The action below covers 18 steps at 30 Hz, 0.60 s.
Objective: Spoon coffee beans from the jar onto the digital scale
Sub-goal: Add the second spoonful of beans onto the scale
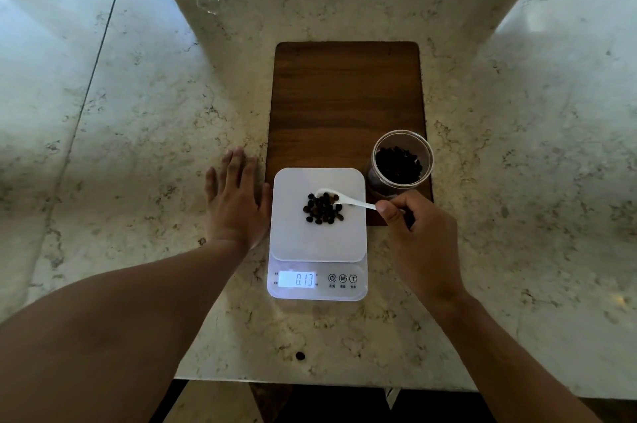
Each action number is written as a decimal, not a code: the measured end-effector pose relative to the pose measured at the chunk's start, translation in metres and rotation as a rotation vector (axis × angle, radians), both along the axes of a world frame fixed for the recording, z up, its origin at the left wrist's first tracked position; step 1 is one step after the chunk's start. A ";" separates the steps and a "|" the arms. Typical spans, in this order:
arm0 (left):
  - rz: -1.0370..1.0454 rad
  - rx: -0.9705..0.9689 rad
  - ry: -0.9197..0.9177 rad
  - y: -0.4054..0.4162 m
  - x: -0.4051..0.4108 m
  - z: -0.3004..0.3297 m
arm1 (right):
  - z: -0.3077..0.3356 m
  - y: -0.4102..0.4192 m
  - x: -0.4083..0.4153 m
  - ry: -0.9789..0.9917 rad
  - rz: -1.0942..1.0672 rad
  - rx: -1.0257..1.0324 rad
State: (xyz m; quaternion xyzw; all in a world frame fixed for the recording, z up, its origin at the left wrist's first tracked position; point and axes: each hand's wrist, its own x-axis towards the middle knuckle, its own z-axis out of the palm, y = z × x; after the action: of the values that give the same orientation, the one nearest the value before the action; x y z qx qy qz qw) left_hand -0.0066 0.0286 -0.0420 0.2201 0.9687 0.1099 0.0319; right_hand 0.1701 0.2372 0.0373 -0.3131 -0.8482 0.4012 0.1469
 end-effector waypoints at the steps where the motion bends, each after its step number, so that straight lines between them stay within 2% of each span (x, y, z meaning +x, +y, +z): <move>1: 0.000 0.002 0.000 0.000 0.000 0.000 | 0.001 0.000 0.001 0.011 0.006 0.020; 13: -0.003 0.012 0.011 0.000 -0.001 -0.003 | 0.002 -0.002 0.008 0.137 0.056 0.154; 18: -0.003 0.008 0.014 -0.001 -0.002 -0.006 | -0.004 0.001 0.019 0.122 -0.051 0.076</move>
State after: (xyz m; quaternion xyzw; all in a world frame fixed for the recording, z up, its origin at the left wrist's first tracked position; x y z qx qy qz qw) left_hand -0.0084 0.0275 -0.0478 0.2223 0.9682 0.1121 0.0247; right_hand 0.1891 0.2378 0.0336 -0.3037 -0.8441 0.3830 0.2202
